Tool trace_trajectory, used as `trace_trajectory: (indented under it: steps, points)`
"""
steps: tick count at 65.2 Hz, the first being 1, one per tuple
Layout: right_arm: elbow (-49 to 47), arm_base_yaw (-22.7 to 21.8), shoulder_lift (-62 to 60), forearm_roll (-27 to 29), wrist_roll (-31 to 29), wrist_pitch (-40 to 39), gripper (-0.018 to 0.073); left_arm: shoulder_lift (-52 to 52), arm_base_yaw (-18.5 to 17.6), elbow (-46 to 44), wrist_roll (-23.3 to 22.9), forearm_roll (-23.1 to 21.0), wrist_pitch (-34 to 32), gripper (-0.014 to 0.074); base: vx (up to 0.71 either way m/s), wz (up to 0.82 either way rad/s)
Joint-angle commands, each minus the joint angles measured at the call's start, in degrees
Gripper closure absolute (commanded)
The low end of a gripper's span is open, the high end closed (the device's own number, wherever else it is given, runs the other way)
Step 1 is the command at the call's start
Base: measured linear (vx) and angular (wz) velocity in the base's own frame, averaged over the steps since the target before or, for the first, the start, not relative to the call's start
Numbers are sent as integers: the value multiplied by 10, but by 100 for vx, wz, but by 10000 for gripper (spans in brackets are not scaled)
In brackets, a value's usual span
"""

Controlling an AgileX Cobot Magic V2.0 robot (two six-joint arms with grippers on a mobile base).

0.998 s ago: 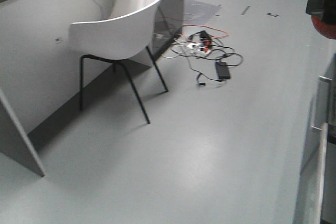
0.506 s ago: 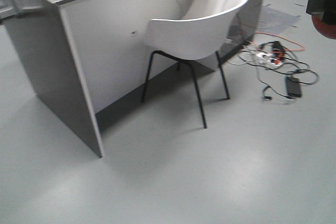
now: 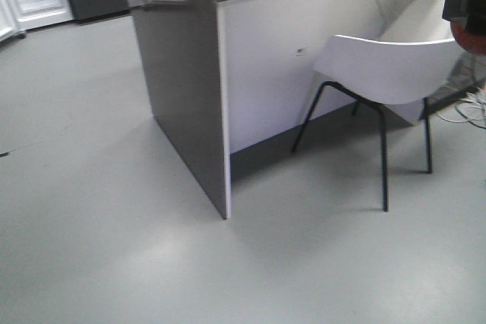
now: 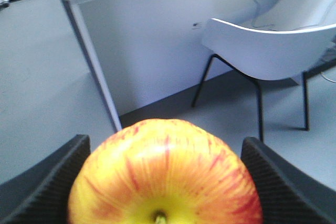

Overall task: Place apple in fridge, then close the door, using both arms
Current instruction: 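Drive the base away from the counter holding the apple in the right gripper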

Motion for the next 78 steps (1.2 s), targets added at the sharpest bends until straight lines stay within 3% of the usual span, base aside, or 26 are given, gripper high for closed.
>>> trace_trajectory:
  steps: [1,78]
  points:
    - [-20,-1,-16,3,-5,-46,331,-9,-3,9,-3,-1,-44,603,3,42]
    - [-20,-1,-16,3,-5,-46,331,-9,-3,9,-3,-1,-44,603,8,43]
